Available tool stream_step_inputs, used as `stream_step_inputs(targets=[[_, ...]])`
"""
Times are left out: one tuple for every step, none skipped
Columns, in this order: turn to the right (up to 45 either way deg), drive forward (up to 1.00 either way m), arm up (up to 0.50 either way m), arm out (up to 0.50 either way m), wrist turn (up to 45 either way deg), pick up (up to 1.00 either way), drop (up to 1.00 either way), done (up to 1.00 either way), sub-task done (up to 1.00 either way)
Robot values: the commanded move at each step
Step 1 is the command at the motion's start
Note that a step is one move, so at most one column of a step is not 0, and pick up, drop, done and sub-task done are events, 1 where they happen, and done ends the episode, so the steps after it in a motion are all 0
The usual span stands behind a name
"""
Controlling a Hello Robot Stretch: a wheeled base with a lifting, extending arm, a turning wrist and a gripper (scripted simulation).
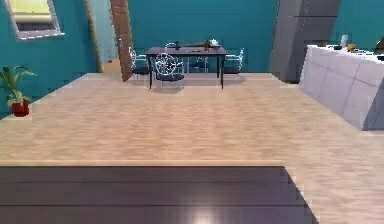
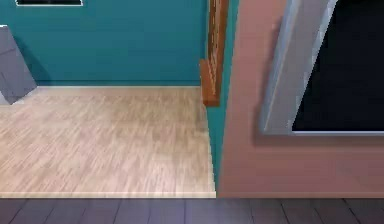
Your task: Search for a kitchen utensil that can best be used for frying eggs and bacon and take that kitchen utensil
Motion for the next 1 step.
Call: stream_step_inputs(targets=[[45.0,0.0,0.0,0.0,0.0,0.0,0.0,0.0,0.0]])
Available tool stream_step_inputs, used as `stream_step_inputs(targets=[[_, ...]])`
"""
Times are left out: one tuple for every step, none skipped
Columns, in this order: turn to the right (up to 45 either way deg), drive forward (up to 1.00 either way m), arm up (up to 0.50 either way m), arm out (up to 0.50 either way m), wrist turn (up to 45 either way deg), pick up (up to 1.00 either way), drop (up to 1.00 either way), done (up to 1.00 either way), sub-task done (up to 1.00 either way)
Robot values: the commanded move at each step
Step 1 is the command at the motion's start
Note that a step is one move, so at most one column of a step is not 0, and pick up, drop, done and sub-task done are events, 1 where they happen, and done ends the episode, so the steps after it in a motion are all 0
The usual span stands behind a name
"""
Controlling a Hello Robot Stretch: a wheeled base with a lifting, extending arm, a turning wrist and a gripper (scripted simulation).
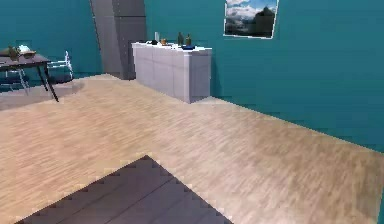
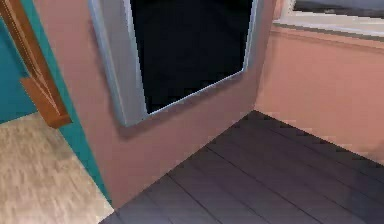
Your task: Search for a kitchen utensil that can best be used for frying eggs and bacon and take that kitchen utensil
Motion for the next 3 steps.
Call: stream_step_inputs(targets=[[3.0,0.0,0.0,0.0,0.0,0.0,0.0,0.0,0.0],[0.0,1.0,0.0,0.0,0.0,0.0,0.0,0.0,0.0],[0.0,1.0,0.0,0.0,0.0,0.0,0.0,0.0,0.0]])
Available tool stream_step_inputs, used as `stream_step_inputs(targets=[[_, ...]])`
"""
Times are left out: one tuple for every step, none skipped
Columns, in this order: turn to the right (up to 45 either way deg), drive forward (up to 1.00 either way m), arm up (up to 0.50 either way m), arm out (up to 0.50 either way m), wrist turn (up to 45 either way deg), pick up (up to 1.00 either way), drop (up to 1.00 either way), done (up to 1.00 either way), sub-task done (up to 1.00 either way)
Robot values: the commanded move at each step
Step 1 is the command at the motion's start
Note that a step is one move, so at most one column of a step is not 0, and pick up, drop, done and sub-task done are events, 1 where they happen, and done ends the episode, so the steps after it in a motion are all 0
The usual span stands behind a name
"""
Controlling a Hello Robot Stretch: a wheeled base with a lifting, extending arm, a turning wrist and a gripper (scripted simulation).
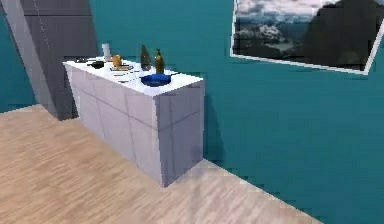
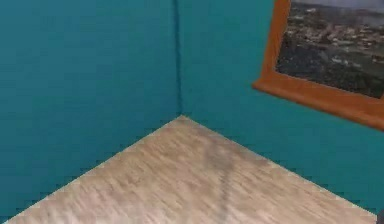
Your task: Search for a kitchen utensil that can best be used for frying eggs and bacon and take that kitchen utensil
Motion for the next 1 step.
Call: stream_step_inputs(targets=[[3.0,0.0,0.0,0.0,0.0,0.0,0.0,0.0,0.0]])
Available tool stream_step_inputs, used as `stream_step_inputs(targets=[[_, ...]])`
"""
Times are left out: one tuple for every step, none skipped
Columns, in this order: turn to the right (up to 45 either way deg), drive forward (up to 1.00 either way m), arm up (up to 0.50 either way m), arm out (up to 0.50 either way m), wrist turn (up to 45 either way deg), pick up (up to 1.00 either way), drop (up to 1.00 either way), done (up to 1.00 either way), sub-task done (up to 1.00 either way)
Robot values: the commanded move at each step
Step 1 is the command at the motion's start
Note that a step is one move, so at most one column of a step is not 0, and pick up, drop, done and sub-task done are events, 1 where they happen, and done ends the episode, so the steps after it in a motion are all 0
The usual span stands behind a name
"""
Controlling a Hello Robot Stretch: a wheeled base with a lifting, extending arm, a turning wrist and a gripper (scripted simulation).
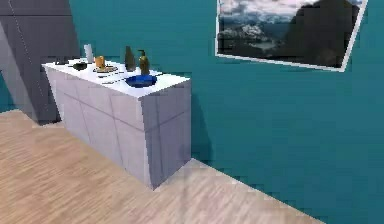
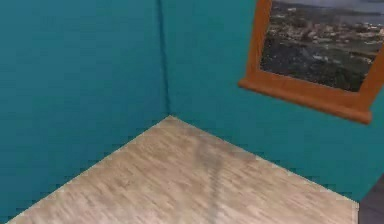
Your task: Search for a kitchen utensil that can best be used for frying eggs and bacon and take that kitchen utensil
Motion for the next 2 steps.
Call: stream_step_inputs(targets=[[0.0,0.75,0.0,0.0,0.0,0.0,0.0,0.0,0.0],[-45.0,0.0,0.0,0.0,0.0,0.0,0.0,0.0,0.0]])
